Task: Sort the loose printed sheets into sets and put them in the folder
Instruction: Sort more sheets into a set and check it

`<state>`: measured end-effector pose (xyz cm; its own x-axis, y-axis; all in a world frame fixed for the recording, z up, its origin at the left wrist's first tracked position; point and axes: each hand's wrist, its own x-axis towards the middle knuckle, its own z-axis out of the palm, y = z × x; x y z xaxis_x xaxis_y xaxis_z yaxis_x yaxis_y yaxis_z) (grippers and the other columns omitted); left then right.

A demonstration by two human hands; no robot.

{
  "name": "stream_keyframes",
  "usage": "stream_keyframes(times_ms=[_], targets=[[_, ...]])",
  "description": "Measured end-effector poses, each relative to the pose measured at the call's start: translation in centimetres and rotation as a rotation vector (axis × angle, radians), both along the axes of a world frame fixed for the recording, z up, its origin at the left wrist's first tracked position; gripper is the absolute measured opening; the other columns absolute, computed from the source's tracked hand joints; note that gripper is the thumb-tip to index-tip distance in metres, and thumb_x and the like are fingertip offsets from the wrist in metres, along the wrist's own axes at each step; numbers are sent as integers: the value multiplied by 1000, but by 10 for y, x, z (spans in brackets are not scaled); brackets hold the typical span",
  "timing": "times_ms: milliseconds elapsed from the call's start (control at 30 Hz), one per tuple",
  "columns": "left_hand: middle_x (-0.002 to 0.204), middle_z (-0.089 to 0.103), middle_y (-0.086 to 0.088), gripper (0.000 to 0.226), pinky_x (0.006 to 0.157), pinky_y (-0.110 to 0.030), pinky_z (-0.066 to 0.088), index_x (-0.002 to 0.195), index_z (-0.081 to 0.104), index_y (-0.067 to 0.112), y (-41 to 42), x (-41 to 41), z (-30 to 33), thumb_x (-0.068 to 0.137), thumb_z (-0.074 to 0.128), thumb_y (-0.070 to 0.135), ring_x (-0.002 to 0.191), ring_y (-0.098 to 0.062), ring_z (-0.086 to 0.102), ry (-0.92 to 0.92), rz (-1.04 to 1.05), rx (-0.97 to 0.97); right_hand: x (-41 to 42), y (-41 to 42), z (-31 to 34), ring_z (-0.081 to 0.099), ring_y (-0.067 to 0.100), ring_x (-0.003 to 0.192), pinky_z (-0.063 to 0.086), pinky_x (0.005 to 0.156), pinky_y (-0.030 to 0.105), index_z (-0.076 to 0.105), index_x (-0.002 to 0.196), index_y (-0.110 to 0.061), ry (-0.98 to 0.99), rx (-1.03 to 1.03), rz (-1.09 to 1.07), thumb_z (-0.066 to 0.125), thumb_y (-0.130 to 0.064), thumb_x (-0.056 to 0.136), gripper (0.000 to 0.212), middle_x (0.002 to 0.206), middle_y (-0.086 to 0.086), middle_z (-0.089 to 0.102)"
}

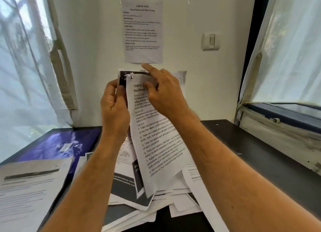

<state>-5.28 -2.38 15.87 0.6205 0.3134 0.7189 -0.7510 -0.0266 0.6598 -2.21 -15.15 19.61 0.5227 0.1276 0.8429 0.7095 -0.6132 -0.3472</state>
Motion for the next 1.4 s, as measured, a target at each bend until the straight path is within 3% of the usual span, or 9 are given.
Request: stream_keyframes(times_ms=[133,267,367,467,567,667,767,1067,1400], targets=[[96,71,3,31,64,-23,58,116,56,20,13,-5,-7,94,54,42,80,-14,73,-22,-58,113,-2,14,-6,55,16,116,48,102,35,47,143,-21,91,60,34,58,-19,97,47,130,4,59],[97,68,8,22,63,-26,61,116,56,25,17,1,-18,96,64,22,83,-7,72,21,134,230,-2,16,-12,56,10,104,55,91,25,53,134,-19,78,89,46,59,-18,98,37,124,2,57],[96,69,9,16,63,-27,62,111,59,26,22,7,-23,99,59,14,83,-6,72,61,174,165,2,10,-22,49,8,110,52,80,10,39,145,-27,83,101,63,65,-18,95,58,132,1,39],[102,73,5,22,70,-37,63,104,62,29,29,10,-23,97,61,8,89,-16,74,100,114,49,9,-7,-39,32,16,132,42,108,36,21,153,-32,118,203,-92,78,-24,84,90,148,0,23],[96,74,8,29,68,-33,62,100,61,33,36,12,-22,96,61,4,86,-14,74,128,69,-11,12,-27,-55,47,20,128,47,102,48,14,155,-31,357,369,-118,83,-35,77,104,152,3,31],[92,74,6,29,64,-31,60,103,60,27,44,17,-20,95,59,-1,81,-16,75,166,-6,-94,11,-45,-69,74,15,88,62,79,40,50,134,-19,612,472,138,79,-34,81,62,120,2,71],[97,74,2,28,66,-36,61,110,57,22,51,24,-19,94,60,-1,83,-20,75,183,-14,-87,15,-52,-86,76,21,83,62,78,45,67,110,-13,689,498,251,76,-27,86,30,101,2,77],[103,76,-8,27,76,-52,61,119,62,11,60,23,-40,93,68,13,90,-29,75,376,-215,18,16,-43,-99,75,27,92,61,82,50,70,110,-10,595,746,377,73,-14,88,23,104,5,77],[90,76,12,13,65,-24,61,95,69,35,46,7,-21,95,67,22,85,-9,74,82,30,60,2,-22,-63,75,24,90,62,78,47,67,116,-10,415,518,400,67,-16,94,22,107,6,76]])
